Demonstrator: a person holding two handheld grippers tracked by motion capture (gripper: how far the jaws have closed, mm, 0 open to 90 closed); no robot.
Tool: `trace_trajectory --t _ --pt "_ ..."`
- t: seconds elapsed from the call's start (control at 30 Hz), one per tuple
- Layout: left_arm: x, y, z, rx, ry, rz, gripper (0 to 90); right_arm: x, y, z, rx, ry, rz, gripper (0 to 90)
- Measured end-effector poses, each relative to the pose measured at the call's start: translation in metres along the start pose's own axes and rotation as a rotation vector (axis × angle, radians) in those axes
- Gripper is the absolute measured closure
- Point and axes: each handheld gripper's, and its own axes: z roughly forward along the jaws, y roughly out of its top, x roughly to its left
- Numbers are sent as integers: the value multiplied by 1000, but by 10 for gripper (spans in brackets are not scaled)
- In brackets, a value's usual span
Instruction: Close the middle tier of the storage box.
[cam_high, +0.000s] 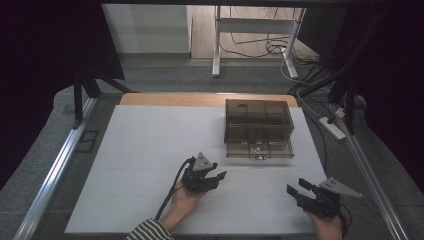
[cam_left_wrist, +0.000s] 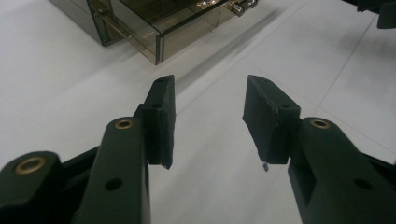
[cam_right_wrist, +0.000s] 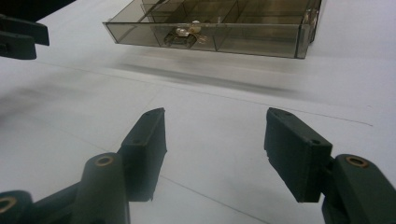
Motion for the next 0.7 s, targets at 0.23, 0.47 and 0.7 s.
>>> trace_trajectory --t 0.23,0.47,0.7 --pt "1 11 12 59 2 3 571 -10 12 3 31 9 -1 451" --pt "-1 22 21 99 35 17 593 -24 25 9 73 6 2 557" --pt "-3 30 31 129 35 18 681 -32 34 22 127 -14 -27 707"
